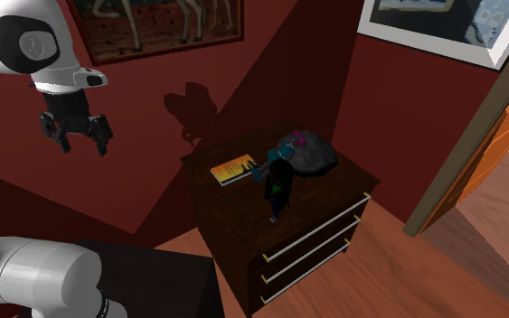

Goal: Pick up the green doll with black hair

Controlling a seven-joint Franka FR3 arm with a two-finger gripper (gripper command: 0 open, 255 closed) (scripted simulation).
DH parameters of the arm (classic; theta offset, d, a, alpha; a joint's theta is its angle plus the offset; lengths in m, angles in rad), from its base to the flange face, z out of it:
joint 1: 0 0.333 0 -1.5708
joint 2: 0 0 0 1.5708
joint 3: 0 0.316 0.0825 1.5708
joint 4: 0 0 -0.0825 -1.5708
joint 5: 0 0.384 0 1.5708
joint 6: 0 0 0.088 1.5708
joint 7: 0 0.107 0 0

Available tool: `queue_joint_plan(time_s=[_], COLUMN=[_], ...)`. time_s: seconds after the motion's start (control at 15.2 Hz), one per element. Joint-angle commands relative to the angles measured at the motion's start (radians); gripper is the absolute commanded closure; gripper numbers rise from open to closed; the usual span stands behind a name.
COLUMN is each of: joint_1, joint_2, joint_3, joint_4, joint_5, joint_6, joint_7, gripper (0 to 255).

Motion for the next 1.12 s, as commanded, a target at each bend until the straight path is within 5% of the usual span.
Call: queue_joint_plan(time_s=[0.0,0.53,1.06], joint_1=[0.0,-0.087,-0.194], joint_2=[0.0,0.015,0.153], joint_3=[0.0,-0.028,-0.066], joint_4=[0.0,-0.222,-0.363], joint_5=[0.0,-0.065,-0.137], joint_6=[0.0,0.34,0.727], joint_7=[0.0,0.029,0.07], gripper=[0,0,0])
